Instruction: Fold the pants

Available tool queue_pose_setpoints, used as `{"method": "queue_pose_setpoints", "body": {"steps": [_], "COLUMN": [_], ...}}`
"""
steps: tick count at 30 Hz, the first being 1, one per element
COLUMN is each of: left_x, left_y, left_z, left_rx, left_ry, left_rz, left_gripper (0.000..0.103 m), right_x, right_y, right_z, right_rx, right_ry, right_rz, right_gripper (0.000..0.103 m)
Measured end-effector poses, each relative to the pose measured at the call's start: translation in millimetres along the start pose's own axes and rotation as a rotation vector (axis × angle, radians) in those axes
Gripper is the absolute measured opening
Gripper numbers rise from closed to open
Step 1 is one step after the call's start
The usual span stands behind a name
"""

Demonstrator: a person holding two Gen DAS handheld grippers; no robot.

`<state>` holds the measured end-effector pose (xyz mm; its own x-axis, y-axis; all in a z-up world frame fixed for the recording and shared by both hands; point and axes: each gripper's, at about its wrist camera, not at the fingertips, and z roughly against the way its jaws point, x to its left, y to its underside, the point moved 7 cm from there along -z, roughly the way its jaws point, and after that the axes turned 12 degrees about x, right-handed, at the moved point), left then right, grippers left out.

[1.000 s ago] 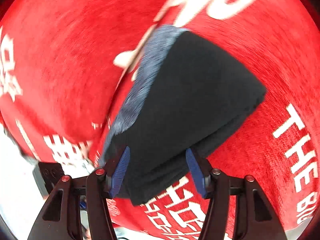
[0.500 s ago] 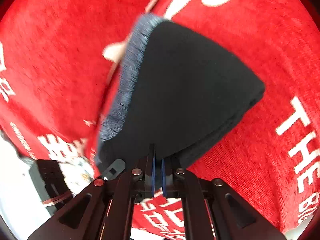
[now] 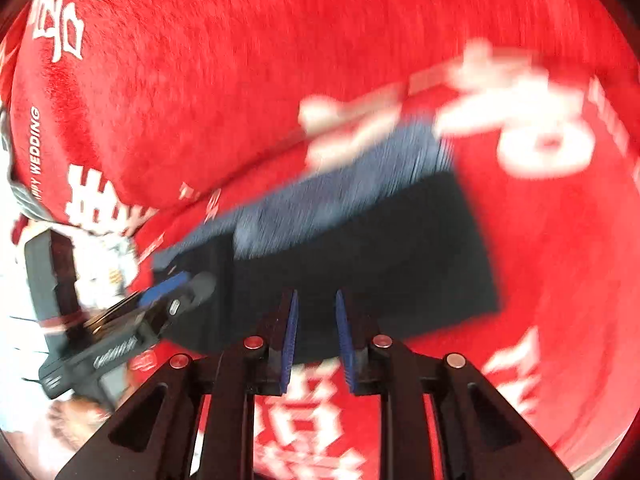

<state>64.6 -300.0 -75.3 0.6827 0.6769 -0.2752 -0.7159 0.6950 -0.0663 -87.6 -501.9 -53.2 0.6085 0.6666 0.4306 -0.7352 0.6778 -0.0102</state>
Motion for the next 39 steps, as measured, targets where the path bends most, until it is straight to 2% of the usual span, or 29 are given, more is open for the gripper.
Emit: {"method": "queue_pose_setpoints", "body": {"steps": [2,4,6,7,8,9,10,11,14,17,18,19,20,21,23,24,25,29,32,34,35,36,39], "left_x": [-11.3,-14.0,-3.1,10.3,17.0,24.8,30.4,33.1,39.6,51.3,57.3,63.1,68.6,75.2,88.1,94.1,99.8,114.7,123.3,130.7,134.3,137.0,147.5], "left_y": [-9.5,-14.1,-11.0,-4.6,-1.2,3.0,7.0,9.7,18.4,27.5,31.4,35.1,38.4,43.0,49.5,53.4,57.1,66.6,72.5,78.2,81.3,84.1,92.7], "left_z": [-13.7,-32.7,-57.5,-71.7,-76.1,-75.0,-70.3,-66.9,-50.9,-30.6,-24.4,-19.9,-17.5,-15.0,-14.3,-13.4,-11.8,-3.5,-5.2,-5.5,-2.9,1.2,12.6], "left_rx": [0.006,0.016,0.058,0.102,0.113,0.097,0.087,0.087,0.091,0.065,0.059,0.056,0.056,0.059,0.064,0.066,0.068,0.051,0.060,0.079,0.082,0.079,0.071], "left_ry": [-0.013,-0.065,-0.137,-0.151,-0.139,-0.092,-0.090,-0.108,-0.111,-0.129,-0.137,-0.140,-0.139,-0.137,-0.138,-0.138,-0.139,-0.131,-0.139,-0.143,-0.143,-0.140,-0.149], "left_rz": [-0.008,-0.009,0.024,0.063,0.086,0.106,0.097,0.081,0.064,0.067,0.078,0.091,0.104,0.120,0.147,0.159,0.170,0.197,0.215,0.242,0.252,0.260,0.274], "left_gripper": [0.066,0.066,0.066,0.066,0.069,0.070,0.070,0.070,0.070,0.070,0.070,0.070,0.070,0.070,0.070,0.070,0.070,0.070,0.070,0.070,0.070,0.070,0.070], "right_x": [-12.6,-25.1,-34.2,-33.8,-35.2,-33.9,-29.4,-23.4,10.6,52.7,69.6,80.7,94.8,105.9,119.0,120.7,119.6,115.3,119.7,133.9,139.2,147.1,155.4], "right_y": [-23.7,-48.0,-59.5,-61.4,-59.8,-58.7,-57.5,-55.2,-42.0,-29.4,-25.7,-23.1,-20.7,-19.0,-17.2,-17.1,-17.1,-18.6,-12.0,1.2,4.4,6.9,1.3], "right_z": [-5.4,-22.0,-45.1,-58.0,-70.0,-77.8,-78.7,-79.7,-90.4,-98.6,-100.7,-102.7,-106.6,-111.2,-124.6,-131.0,-137.5,-145.4,-154.0,-164.5,-167.9,-165.7,-138.3], "right_rx": [-0.010,-0.003,0.025,0.046,0.074,0.085,0.066,0.067,0.158,0.213,0.216,0.217,0.218,0.222,0.234,0.236,0.246,0.252,0.275,0.335,0.352,0.338,0.249], "right_ry": [-0.015,0.005,0.017,0.018,0.017,0.003,0.010,0.021,-0.081,-0.106,-0.097,-0.077,-0.039,0.003,0.119,0.186,0.208,0.129,0.082,-0.005,-0.010,0.029,0.050], "right_rz": [-0.041,-0.061,-0.067,-0.072,-0.078,-0.081,-0.076,-0.065,-0.030,0.040,0.086,0.116,0.157,0.195,0.259,0.276,0.271,0.162,0.146,0.164,0.178,0.212,0.215], "right_gripper": [0.022,0.022,0.021,0.021,0.021,0.021,0.021,0.021,0.021,0.022,0.029,0.051,0.061,0.066,0.061,0.037,0.011,0.009,0.007,0.005,0.005,0.005,0.006]}}
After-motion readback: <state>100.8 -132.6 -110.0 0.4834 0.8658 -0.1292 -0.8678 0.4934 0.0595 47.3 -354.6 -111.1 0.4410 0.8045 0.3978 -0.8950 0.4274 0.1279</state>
